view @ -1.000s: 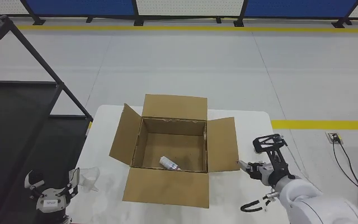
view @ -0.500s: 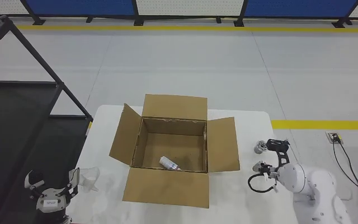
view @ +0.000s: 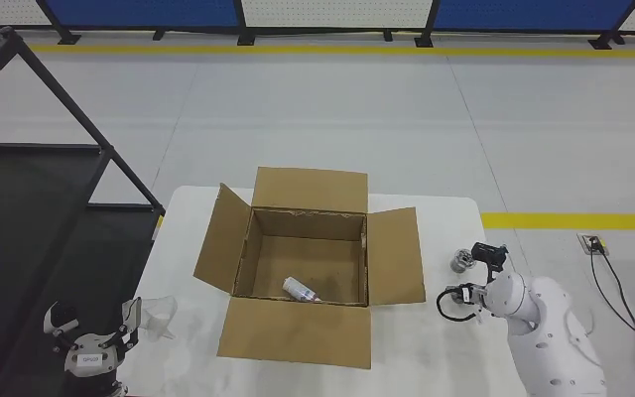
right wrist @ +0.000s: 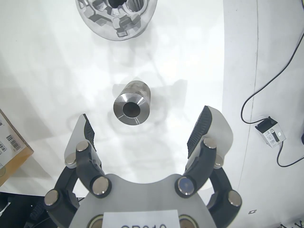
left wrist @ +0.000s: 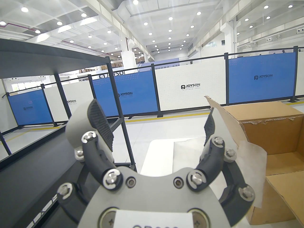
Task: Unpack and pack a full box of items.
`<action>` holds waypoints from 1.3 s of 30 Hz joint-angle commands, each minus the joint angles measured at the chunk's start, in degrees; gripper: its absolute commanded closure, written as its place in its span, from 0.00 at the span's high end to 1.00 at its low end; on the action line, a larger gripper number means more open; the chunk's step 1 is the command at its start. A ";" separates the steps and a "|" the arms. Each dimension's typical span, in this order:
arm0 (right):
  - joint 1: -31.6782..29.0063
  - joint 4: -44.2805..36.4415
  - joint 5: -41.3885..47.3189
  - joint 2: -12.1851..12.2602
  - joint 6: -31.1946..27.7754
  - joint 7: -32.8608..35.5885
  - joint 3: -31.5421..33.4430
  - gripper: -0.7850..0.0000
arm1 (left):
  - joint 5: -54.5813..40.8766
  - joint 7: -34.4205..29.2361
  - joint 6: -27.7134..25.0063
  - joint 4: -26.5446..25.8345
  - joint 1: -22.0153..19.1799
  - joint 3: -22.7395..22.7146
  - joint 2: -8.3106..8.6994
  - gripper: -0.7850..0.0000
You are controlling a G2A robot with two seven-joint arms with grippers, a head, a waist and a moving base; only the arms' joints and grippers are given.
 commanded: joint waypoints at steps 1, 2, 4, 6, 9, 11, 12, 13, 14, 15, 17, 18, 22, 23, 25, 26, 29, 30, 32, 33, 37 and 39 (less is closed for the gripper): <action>0.44 1.31 0.78 -0.04 -0.42 -0.92 -0.08 0.77 | 0.00 0.00 0.00 0.00 0.00 0.00 0.00 1.00; 0.64 1.88 1.12 -0.05 -0.59 -1.33 -0.11 0.62 | 0.00 0.00 0.00 0.00 0.00 0.00 0.00 1.00; 1.03 2.91 1.59 -0.08 -0.80 -2.04 -0.25 0.46 | 0.00 0.00 0.00 0.00 0.00 0.00 0.00 1.00; 1.59 4.02 1.95 -0.07 -1.21 -2.61 -0.33 0.42 | 0.00 0.00 0.00 0.00 0.00 0.00 0.00 1.00; 2.02 4.92 2.61 -0.12 -1.42 -3.12 -0.68 0.29 | 0.00 0.00 0.00 0.00 0.00 0.00 0.00 1.00; 1.99 4.93 3.63 -0.15 -2.32 -3.76 -0.81 0.20 | 0.00 0.00 0.00 0.00 0.00 0.00 0.00 1.00; 1.89 4.80 4.31 -0.15 -2.97 -4.21 -0.77 0.11 | 0.00 0.00 0.00 0.00 0.00 0.00 0.00 1.00; 1.75 4.64 5.03 -0.13 -3.65 -4.65 -0.64 0.00 | 0.00 0.00 0.00 0.00 0.00 0.00 0.00 1.00; 1.60 4.46 5.66 -0.09 -4.18 -5.14 -0.39 0.00 | 0.00 0.00 0.00 0.00 0.00 0.00 0.00 1.00; 1.45 4.12 6.30 -0.04 -4.76 -5.58 -0.10 0.00 | 0.00 0.00 0.00 0.00 0.00 0.00 0.00 1.00; 0.93 2.95 7.44 0.10 -5.79 -6.38 0.62 0.00 | 0.00 0.00 0.00 0.00 0.00 0.00 0.00 1.00; 0.51 1.95 7.91 0.17 -5.98 -6.76 1.02 0.00 | 0.00 0.00 0.00 0.00 0.00 0.00 0.00 1.00; -2.09 -5.52 8.24 0.53 -4.44 -6.78 2.68 0.00 | 0.00 0.00 0.00 0.00 0.00 0.00 0.00 1.00; -2.92 -8.25 8.12 0.59 -3.36 -6.49 3.07 0.00 | 0.00 0.00 0.00 0.00 0.00 0.00 0.00 1.00; -4.74 -14.88 7.21 0.73 -0.67 -5.72 3.81 0.00 | 0.00 0.00 0.00 0.00 0.00 0.00 0.00 1.00; -5.71 -18.43 6.46 0.80 1.06 -5.09 4.22 0.00 | 0.00 0.00 0.00 0.00 0.00 0.00 0.00 1.00; -8.43 -30.06 4.49 0.92 4.84 -3.04 4.65 0.00 | 0.00 0.00 0.00 0.00 0.00 0.00 0.00 1.00; -9.17 -33.58 3.47 0.96 5.83 -2.40 4.59 0.00 | 0.00 0.00 0.00 0.00 0.00 0.00 0.00 1.00; -9.87 -40.12 1.72 0.92 7.67 -1.44 3.44 0.00 | 0.00 0.00 0.00 0.00 0.00 0.00 0.00 1.00; -9.85 -42.57 0.57 0.90 8.19 -0.85 2.43 0.00 | 0.00 0.00 0.00 0.00 0.00 0.00 0.00 1.00; -6.13 -48.16 -3.98 0.64 8.11 2.00 -4.35 0.00 | 0.00 0.00 0.00 0.00 0.00 0.00 0.00 1.00; -2.38 -48.24 -5.95 0.29 7.42 3.77 -9.37 0.00 | 0.00 0.00 0.00 0.00 0.00 0.00 0.00 1.00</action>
